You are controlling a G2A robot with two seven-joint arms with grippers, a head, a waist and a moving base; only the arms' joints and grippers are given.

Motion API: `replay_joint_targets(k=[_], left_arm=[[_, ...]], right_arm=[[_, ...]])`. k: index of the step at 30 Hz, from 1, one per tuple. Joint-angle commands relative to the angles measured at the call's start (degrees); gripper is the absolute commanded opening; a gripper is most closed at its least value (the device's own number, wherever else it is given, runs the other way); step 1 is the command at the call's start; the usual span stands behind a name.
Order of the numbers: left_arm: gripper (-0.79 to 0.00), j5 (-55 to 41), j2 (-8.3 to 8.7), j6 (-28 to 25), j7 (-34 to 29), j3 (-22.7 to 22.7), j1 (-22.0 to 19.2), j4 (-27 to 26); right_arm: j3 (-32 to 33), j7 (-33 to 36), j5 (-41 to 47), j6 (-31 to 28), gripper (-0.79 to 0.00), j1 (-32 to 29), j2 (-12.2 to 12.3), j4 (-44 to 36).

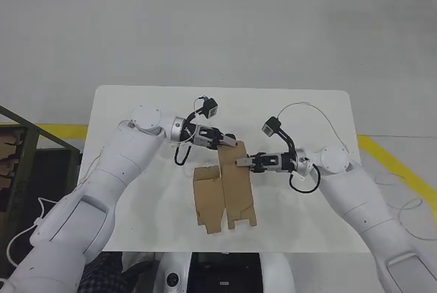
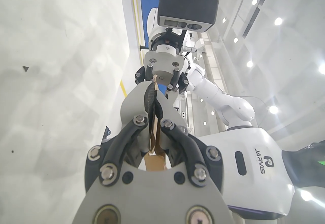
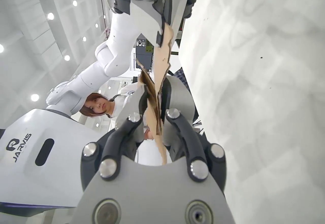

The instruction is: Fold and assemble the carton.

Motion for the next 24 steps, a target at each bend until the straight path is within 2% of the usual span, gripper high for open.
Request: replay_joint_targets(k=[1,2,3,10,16,19,24], left_arm=[[-0.785,-0.4,-0.1,0.0,-0.4,-0.1,0.0,0.1],[-0.619,-0.6,-0.14,-0.2,-0.5,-0.2,-0.1,0.1],[0.0,-1.1,-0.17,-0.5,-0.4,-0.4,-0.1,0.1],[0.0,-6.6,0.46,-2.6,-1.3,-4.6,-0.2,1.4],[0.0,-7.8,2.45,-3.5,-0.9,-10.0,1.0,0.8],[0.0,-7.9,3.55,-3.3,-1.1,-12.5,2.4,0.0],[0.0,-7.5,4.81,-1.6,-0.9,-15.1,5.0,-1.5]], right_arm=[[0.0,0.3,-0.1,0.1,-0.785,0.0,0.0,0.2],[0.0,0.5,-0.1,0.3,-0.785,0.0,-0.1,0.3],[0.0,0.8,0.1,0.5,-0.785,0.0,-0.1,0.2],[0.7,0.6,1.5,3.9,-0.785,-0.8,-0.1,0.2],[4.4,-2.5,5.5,6.7,-0.785,-3.7,0.6,-1.7],[7.8,-7.6,7.3,7.3,-0.785,-6.8,1.3,-4.5],[14.3,-19.8,6.5,8.1,-0.785,-14.1,2.8,-12.7]])
